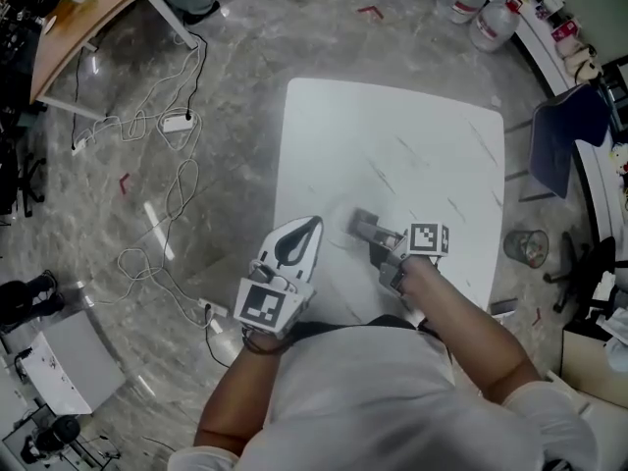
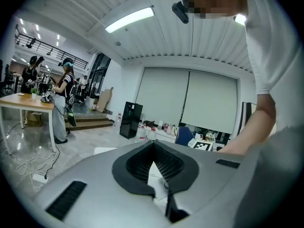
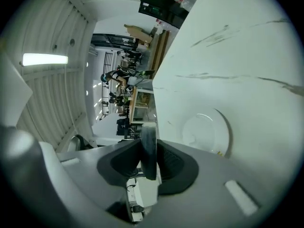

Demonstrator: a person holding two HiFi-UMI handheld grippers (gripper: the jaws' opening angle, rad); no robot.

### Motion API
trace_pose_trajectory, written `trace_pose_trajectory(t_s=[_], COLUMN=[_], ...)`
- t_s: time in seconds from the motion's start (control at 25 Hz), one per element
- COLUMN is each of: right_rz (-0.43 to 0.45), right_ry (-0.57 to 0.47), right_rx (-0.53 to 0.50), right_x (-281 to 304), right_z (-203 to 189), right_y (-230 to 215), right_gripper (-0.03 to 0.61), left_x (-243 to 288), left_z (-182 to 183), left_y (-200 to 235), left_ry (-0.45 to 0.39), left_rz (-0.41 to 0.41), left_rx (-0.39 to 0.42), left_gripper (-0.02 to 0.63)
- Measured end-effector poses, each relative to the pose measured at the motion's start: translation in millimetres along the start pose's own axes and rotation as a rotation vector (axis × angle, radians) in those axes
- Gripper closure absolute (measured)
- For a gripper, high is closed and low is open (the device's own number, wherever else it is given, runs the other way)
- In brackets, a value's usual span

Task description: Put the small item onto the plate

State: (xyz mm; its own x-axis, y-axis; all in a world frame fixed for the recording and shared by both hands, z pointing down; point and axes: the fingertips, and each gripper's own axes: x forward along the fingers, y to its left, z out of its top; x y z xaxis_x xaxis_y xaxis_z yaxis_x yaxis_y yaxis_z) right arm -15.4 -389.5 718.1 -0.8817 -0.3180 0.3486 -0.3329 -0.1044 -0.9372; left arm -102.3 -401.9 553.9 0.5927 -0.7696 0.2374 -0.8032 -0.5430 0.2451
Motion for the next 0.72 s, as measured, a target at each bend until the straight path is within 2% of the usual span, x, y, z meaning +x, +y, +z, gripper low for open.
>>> trace_pose_trajectory(t_s=[0.2, 0.32, 0.52, 0.72], right_rz=[-0.078, -0.111, -0.121, -0.166], right_ry=[0.028, 0.049, 0.107, 0.151], right_rx=[0.012, 0.016, 0.016, -0.033], right_x=[17.1, 26.3, 42.0, 46.3], right_z=[-1.2, -1.2, -5.2, -6.1], right_y=[-42.3, -59.9, -77.8, -88.4], right_gripper=[0.477, 0.477, 0.477, 0.476], left_x=[7.3, 9.8, 10.5, 10.0], left_z=[-24.1, -33.3, -38.7, -44.5], left_y=[6.7, 11.7, 15.8, 16.4], left_ry=[0.047, 0.047, 0.057, 0.060], left_rz=[-0.012, -0.003, -0.001, 0.011], left_rx=[-0.011, -0.039, -0.052, -0.061], left_gripper=[0.609, 0.609, 0.609, 0.609])
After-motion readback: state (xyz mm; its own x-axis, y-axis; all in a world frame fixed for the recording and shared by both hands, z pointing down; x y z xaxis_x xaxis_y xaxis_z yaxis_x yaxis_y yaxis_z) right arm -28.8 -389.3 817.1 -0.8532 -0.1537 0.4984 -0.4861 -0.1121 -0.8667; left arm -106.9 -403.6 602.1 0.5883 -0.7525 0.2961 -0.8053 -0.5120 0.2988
